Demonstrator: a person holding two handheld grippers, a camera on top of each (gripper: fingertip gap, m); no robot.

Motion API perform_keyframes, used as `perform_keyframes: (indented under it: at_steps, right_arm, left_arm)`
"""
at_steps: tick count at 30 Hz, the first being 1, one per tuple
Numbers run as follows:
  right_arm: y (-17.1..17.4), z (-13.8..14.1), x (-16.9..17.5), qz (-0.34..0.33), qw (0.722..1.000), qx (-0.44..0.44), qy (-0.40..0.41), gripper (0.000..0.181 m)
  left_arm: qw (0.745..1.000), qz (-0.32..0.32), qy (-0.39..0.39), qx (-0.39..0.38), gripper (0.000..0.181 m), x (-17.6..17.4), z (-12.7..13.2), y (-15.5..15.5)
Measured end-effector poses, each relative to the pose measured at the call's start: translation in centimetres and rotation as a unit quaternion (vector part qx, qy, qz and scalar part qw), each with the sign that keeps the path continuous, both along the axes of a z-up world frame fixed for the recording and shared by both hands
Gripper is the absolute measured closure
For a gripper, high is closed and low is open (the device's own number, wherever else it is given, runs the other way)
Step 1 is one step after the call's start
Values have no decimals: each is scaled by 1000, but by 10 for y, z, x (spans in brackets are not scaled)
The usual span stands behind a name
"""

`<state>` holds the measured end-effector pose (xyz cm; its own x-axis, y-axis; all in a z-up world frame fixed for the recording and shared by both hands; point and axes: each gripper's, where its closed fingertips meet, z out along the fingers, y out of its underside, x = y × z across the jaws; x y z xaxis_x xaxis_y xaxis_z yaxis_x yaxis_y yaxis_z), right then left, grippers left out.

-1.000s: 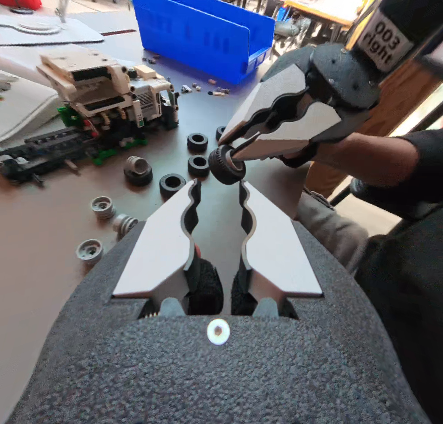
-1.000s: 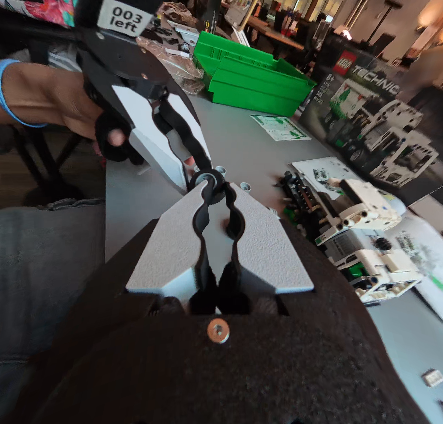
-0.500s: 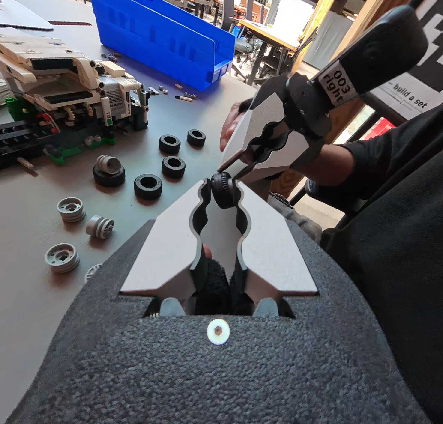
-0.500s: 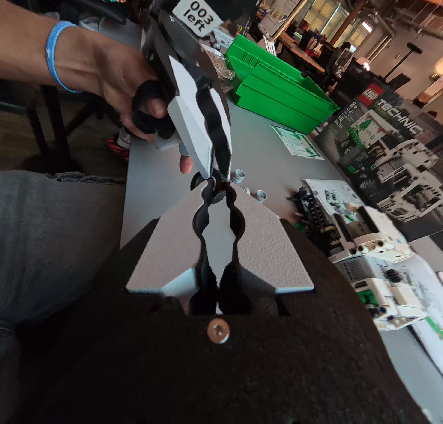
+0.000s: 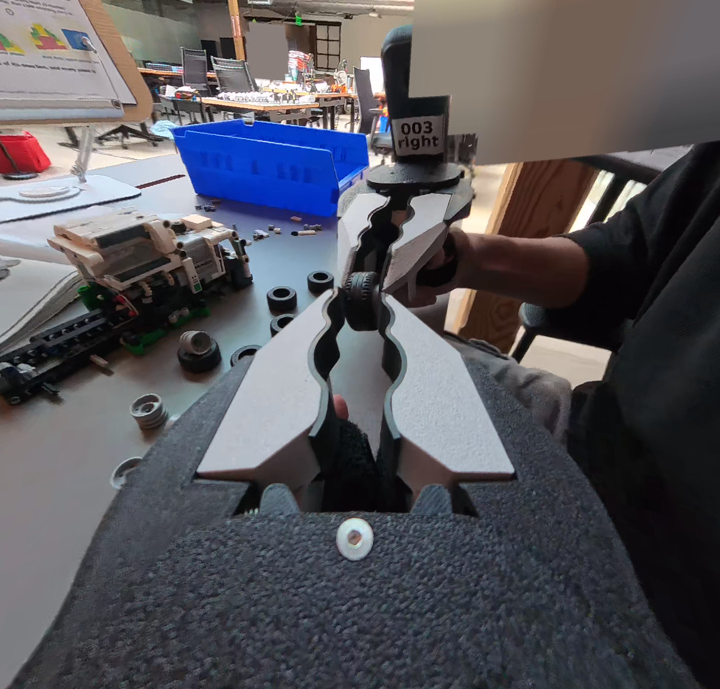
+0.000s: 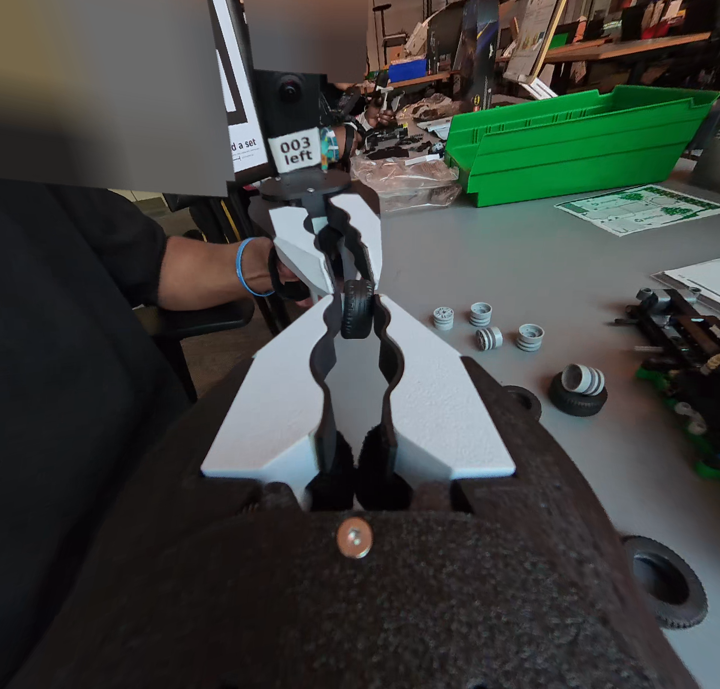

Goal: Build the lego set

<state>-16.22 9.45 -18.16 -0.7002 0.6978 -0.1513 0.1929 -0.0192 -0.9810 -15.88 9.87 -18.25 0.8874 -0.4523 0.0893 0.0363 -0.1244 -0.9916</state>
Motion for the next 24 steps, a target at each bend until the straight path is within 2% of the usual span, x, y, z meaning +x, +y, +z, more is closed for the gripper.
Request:
perform_keyframes:
  at_steps: [3, 6, 9, 14, 17, 24]
  right_arm:
    - [4, -6, 1, -14, 999, 32, 5, 167]
    - [6, -3, 3, -15, 999, 45, 17, 168]
    - [6, -1, 4, -8, 1000, 21, 10, 168]
    - [3, 3, 4, 15, 999, -43, 1, 168]
    - [4, 1, 0, 6, 999, -44, 6, 168]
    - [-1, -4, -2, 3, 1000, -16, 11, 168]
  left_arm:
    - [997, 29, 71, -1, 166, 1, -5, 4]
    - [995, 40, 89, 3, 167, 3, -3, 5]
    - [993, 48, 111, 11, 168, 4, -1, 5]
    - [996, 29, 79, 21, 165, 3, 5, 3]
    - [997, 29, 65, -4, 151, -2, -6, 4]
    - [997, 20, 67, -24, 162, 1, -15, 5]
